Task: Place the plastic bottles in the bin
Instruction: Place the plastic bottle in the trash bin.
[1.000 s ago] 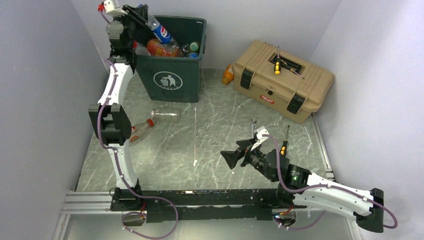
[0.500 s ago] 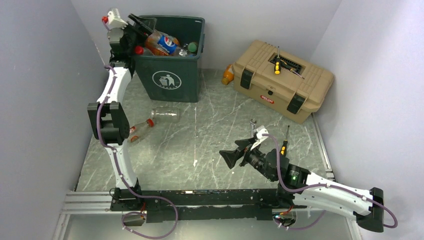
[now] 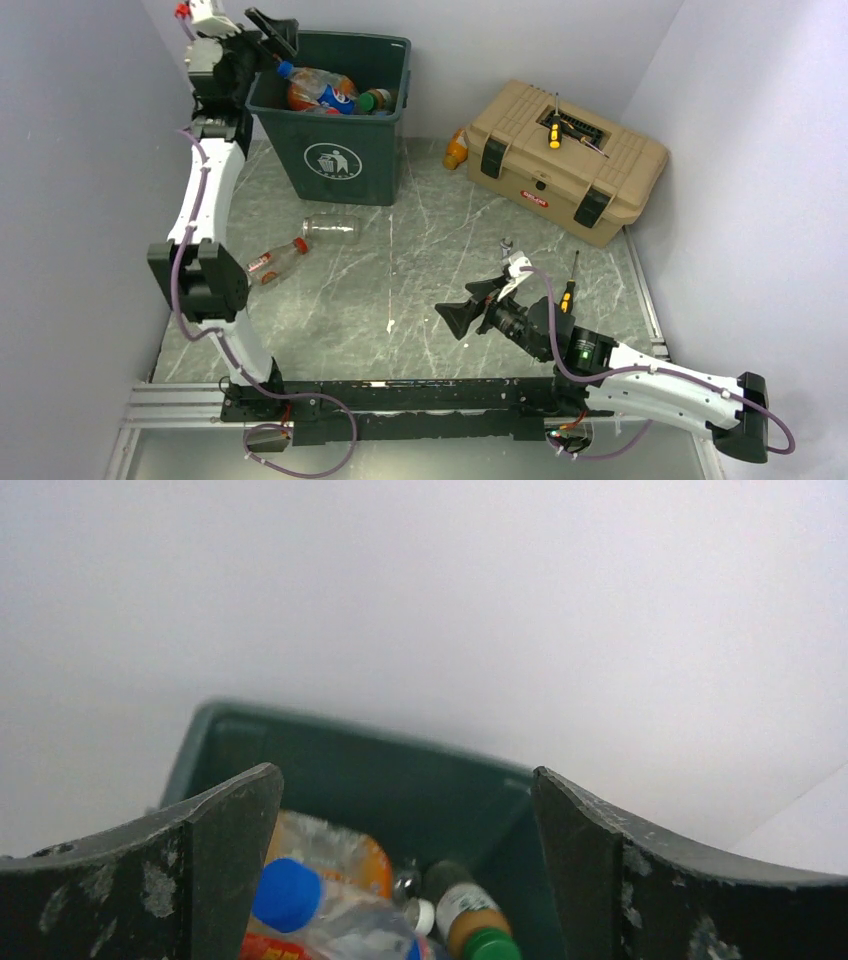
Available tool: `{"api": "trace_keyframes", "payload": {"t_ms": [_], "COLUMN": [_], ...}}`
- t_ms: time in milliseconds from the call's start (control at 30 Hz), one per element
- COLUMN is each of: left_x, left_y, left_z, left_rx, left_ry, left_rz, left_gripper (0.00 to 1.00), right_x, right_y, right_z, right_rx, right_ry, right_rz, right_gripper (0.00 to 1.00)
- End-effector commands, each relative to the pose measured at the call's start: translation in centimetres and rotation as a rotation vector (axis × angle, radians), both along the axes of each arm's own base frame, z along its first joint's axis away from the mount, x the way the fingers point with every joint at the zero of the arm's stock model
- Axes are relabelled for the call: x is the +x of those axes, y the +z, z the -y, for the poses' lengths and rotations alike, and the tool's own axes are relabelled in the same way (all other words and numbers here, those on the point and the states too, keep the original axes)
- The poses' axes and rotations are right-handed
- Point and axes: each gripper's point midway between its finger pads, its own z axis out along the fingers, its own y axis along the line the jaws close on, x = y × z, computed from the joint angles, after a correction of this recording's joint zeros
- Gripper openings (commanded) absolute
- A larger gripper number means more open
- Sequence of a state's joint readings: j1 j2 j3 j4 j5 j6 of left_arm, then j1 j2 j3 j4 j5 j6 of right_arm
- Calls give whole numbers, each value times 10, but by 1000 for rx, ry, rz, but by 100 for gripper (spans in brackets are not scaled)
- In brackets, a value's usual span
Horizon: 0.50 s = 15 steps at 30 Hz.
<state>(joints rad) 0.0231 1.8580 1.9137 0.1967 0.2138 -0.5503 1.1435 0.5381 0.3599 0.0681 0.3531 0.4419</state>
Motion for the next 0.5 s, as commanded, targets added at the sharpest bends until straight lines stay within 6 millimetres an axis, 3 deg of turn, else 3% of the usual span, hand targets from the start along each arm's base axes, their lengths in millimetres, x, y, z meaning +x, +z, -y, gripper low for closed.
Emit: {"api": "trace_keyframes", "payload": {"t_ms": [0, 33, 100, 200, 433, 467], "left_x": [-85, -99, -121, -157, -230, -245], "left_y": [120, 127, 119, 91, -45, -71], "left_z": [-12, -12, -12, 0, -12, -17], "left_rx": [106, 117, 161, 235, 332, 332], "left_ry": [99, 117, 157, 186, 251, 263], "left_rz": [275, 285, 240, 138, -300, -387], "left_gripper": [100, 100, 100, 100, 100, 99], "right_x": [-3, -3, -1, 2, 7, 8], "right_y": [39, 39, 41, 45, 44, 43], "right_z": [-9, -9, -6, -1, 1, 0], "right_rx": [105, 104, 95, 90, 56, 50], "right_ry": [32, 31, 17, -5, -30, -31], "right_rz": [33, 35, 41, 58, 77, 76], "right_gripper": [99, 98, 98, 99, 99, 99]}}
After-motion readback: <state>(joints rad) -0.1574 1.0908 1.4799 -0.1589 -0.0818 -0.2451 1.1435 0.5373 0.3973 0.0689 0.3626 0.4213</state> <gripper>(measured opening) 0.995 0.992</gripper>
